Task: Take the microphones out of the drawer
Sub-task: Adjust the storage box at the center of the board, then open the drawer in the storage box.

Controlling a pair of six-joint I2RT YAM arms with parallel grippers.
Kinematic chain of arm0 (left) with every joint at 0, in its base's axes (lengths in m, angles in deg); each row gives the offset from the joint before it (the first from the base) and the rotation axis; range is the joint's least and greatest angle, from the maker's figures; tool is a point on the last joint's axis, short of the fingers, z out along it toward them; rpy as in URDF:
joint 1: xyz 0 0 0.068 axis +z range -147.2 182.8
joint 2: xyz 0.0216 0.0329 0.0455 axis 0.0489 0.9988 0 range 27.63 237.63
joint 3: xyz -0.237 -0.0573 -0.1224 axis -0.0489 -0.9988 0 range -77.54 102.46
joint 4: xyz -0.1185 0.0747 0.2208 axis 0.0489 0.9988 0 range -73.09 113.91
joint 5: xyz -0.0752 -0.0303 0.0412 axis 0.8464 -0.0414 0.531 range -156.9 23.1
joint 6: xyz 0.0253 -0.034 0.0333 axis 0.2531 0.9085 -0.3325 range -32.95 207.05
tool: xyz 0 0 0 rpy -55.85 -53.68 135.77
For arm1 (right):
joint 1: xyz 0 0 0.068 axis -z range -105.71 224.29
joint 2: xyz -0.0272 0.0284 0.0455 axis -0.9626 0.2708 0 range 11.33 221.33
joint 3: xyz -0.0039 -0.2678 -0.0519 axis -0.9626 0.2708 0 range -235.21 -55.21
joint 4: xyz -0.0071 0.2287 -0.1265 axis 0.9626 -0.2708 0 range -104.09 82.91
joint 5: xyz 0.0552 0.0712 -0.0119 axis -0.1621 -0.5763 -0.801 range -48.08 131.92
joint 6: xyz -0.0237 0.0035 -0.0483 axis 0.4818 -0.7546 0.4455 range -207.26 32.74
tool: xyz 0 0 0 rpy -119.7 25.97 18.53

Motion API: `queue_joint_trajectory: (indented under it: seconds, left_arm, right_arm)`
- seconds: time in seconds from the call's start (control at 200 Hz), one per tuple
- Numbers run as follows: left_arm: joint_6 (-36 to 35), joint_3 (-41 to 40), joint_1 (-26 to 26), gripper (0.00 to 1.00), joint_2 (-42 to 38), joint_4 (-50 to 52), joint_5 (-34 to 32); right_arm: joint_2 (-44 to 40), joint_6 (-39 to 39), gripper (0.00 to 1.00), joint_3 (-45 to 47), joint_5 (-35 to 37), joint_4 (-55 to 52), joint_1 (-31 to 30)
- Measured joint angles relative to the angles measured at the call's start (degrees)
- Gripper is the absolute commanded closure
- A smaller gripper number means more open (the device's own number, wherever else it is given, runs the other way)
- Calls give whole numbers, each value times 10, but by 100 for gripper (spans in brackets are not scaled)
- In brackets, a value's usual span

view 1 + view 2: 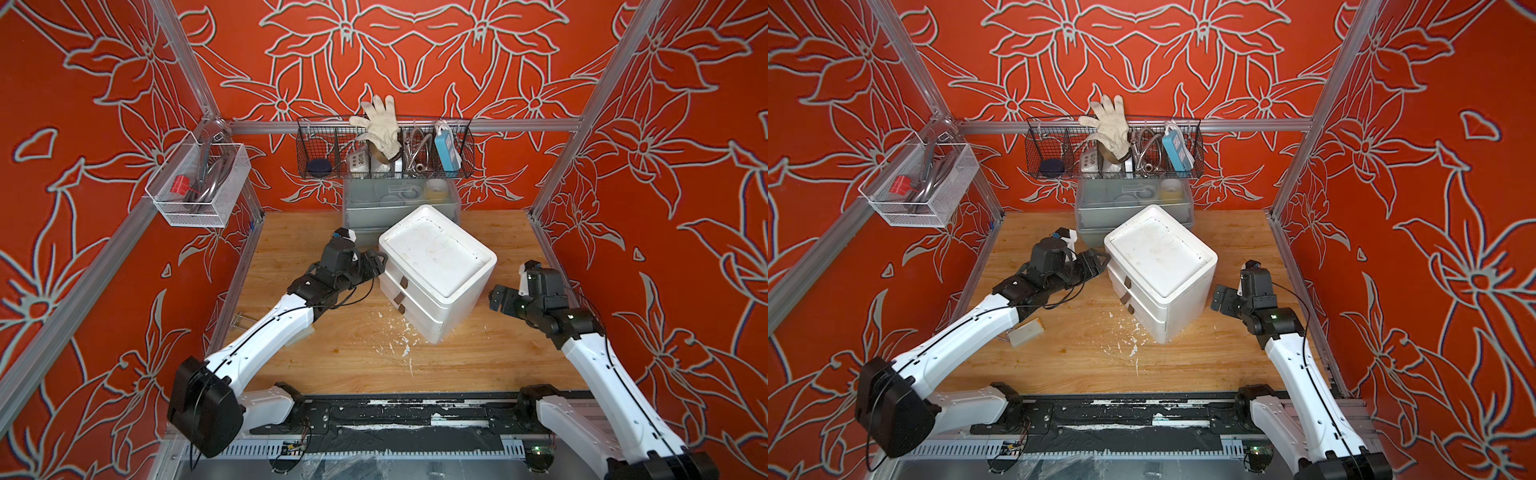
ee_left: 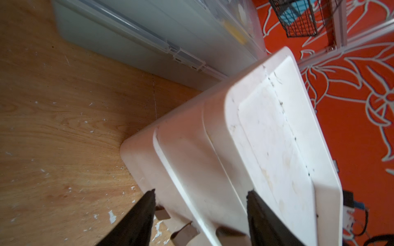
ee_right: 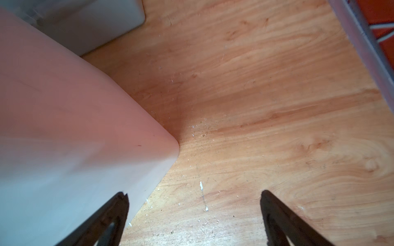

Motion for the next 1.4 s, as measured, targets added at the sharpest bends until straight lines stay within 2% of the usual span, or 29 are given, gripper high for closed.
queue_joint_trajectory:
  seconds: [0.12, 0.24, 0.405, 0.546, 0.676, 0.786, 1.141, 1.396]
  left_arm:
    - [36, -33, 0, 29, -56, 3, 38]
    - [130, -109, 1, 39, -106, -46, 77]
    - [301, -261, 0, 43, -128, -170, 107]
    - [378, -301, 1, 40, -116, -241, 119]
    - [412, -300, 0, 26, -100, -319, 128]
    - [429, -300, -2, 23, -86, -359, 135]
    - [464, -296, -27, 47, -11, -447, 144]
    - [495, -285, -50, 55, 68, -549, 149]
  right_arm:
    - [-20, 8, 0, -40, 1, -6, 0]
    - [-33, 9, 0, -66, -2, -5, 0]
    - [-37, 5, 0, -69, -17, -6, 0]
    - [-34, -1, 0, -69, -32, -6, 0]
    - [-37, -2, 0, -69, -37, -6, 0]
    - [-41, -4, 0, -69, -37, -6, 0]
    - [-45, -9, 0, -69, -44, -6, 0]
    - [-39, -9, 0, -69, -45, -6, 0]
